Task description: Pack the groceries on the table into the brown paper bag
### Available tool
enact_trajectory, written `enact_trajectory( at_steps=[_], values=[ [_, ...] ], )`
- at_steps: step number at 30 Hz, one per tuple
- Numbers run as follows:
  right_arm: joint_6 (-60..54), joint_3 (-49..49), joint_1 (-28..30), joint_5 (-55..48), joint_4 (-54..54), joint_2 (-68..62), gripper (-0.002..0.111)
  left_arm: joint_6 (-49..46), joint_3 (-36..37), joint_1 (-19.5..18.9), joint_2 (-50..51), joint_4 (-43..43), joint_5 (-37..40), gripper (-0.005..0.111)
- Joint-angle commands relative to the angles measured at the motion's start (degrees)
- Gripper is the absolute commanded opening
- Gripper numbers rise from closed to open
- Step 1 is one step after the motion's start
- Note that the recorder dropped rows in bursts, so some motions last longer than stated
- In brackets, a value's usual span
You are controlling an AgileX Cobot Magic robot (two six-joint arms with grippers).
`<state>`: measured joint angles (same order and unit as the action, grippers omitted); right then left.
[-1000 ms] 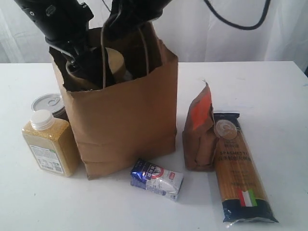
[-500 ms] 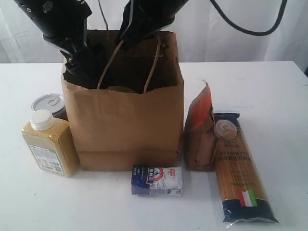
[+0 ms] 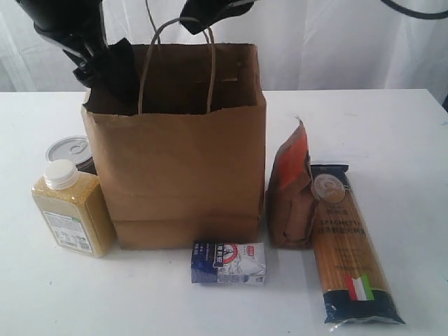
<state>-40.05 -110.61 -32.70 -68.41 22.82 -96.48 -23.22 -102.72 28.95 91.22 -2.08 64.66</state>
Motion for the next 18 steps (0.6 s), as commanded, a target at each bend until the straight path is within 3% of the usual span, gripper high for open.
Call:
enact_trajectory(
  at_steps=[1,6,9,18],
  values=[
    [0.71,-0.16,0.18,0.42,0.41,2.19,0.000,5.00,-0.35,0.35,-0.59,1.31,0.41,0.081],
    [1.71,-0.16,0.18,0.04,0.41,3.01,0.000,6.53,-0.35,0.35,-0.59,2.60,1.25,0.026],
    [1.84,-0.16,0.18,-0.92,0.62,3.28,0.000,6.53,-0.35,0.35,-0.84,1.52,2.00,0.000],
    [3.16,-0.06,0.18,-1.55,0.66,5.38,0.000,6.78,-0.35,0.35,-7.63,1.12,0.57,0.000]
  ],
)
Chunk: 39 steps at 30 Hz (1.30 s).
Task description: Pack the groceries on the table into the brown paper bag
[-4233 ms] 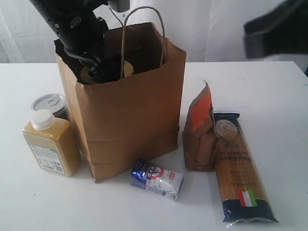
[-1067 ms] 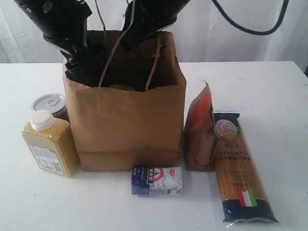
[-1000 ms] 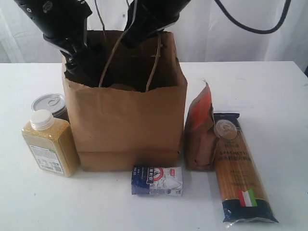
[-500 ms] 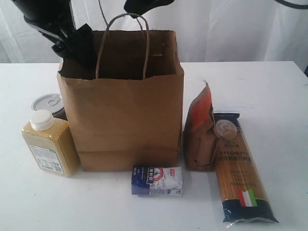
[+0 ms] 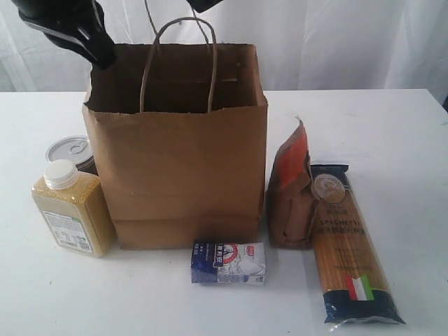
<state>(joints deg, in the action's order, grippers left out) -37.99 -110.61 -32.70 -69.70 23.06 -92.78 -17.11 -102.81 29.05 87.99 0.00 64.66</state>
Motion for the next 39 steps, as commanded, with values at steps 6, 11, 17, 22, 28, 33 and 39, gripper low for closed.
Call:
enact_trajectory(
  at_steps=[6,11,17,22,28,33,39],
  values=[
    [2.03,-0.06,0.18,-0.27,0.54,3.71,0.000,5.86,-0.27,0.26,-11.14,0.00,2.68,0.000],
    [3.66,0.05,0.18,-0.27,0.65,5.50,0.000,7.08,-0.27,0.26,-16.07,0.50,5.30,0.000],
    [5.28,0.05,0.18,-0.27,1.02,7.89,0.000,7.33,1.48,0.26,-19.56,0.50,5.30,0.000],
    [6.09,2.93,0.18,-0.27,0.84,12.19,0.000,8.34,3.22,0.26,-21.64,0.50,5.30,0.000],
    [7.78,12.37,0.18,-0.27,-2.21,19.70,0.000,12.31,3.35,0.26,-22.39,0.00,5.30,0.000],
    [8.42,23.39,0.18,3.42,-2.29,28.48,0.000,10.50,4.48,0.26,-22.71,-0.80,5.30,0.000],
    [8.66,34.16,0.18,5.26,-1.51,40.43,0.000,2.76,14.36,0.26,-26.07,-6.55,5.30,0.001]
  ],
)
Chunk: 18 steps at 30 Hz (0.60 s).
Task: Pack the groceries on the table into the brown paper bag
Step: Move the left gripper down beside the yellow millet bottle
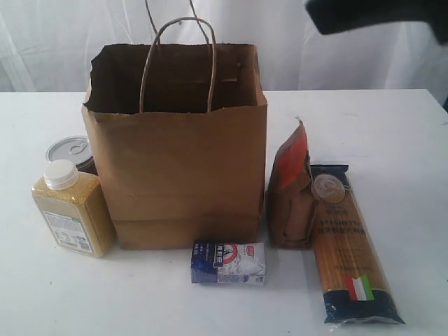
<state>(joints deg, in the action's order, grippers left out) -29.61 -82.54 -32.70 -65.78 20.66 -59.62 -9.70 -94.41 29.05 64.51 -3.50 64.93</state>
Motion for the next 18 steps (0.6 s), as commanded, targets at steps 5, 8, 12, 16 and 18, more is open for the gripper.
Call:
enact_trajectory(
  at_steps=[5,8,12,16,18],
  values=[
    [2.87,12.84,0.18,0.88,1.60,15.91,0.000,-7.08,16.41,0.26,-4.64,0.73,5.03,0.028],
    [3.31,15.89,0.18,0.74,1.93,20.75,0.000,-7.18,22.20,0.26,-4.88,2.99,5.03,0.058],
    [4.89,19.80,0.18,0.74,2.14,25.38,0.000,-12.34,27.19,0.26,-4.50,6.16,5.03,0.076],
    [5.90,23.32,0.18,0.74,2.14,28.53,0.000,-21.25,30.81,0.26,-4.40,5.75,0.04,0.077],
    [6.53,24.66,0.18,0.74,2.14,29.64,0.000,-26.96,31.62,0.26,-4.40,5.75,-1.16,0.077]
  ],
)
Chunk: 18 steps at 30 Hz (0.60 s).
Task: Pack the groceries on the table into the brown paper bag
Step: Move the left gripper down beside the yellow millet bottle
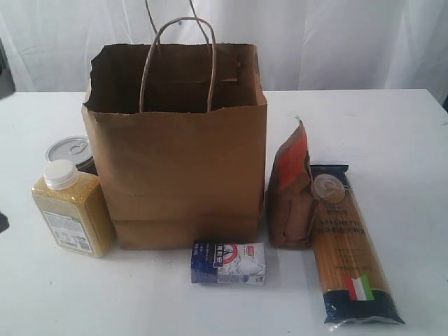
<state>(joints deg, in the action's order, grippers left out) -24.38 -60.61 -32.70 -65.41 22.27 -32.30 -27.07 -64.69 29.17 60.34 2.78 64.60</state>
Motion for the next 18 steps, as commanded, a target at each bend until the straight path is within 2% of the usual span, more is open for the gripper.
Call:
enact_trajectory(
  at_steps=[1,4,12,18],
  values=[
    [1.60,3.37,0.18,0.37,0.53,2.74,0.000,-12.20,2.40,0.14,-0.23,-0.53,-2.02,0.077],
    [1.88,4.83,0.18,0.37,0.61,4.02,0.000,-16.38,3.67,0.14,-0.23,-0.53,-6.24,0.077],
    [2.19,7.06,0.18,1.24,1.58,4.81,0.000,-19.50,6.13,0.14,-0.09,-0.16,-19.73,0.077],
    [2.19,7.19,0.18,1.48,1.85,4.81,0.000,-20.96,8.14,0.14,2.45,1.57,-20.44,0.077]
  ],
)
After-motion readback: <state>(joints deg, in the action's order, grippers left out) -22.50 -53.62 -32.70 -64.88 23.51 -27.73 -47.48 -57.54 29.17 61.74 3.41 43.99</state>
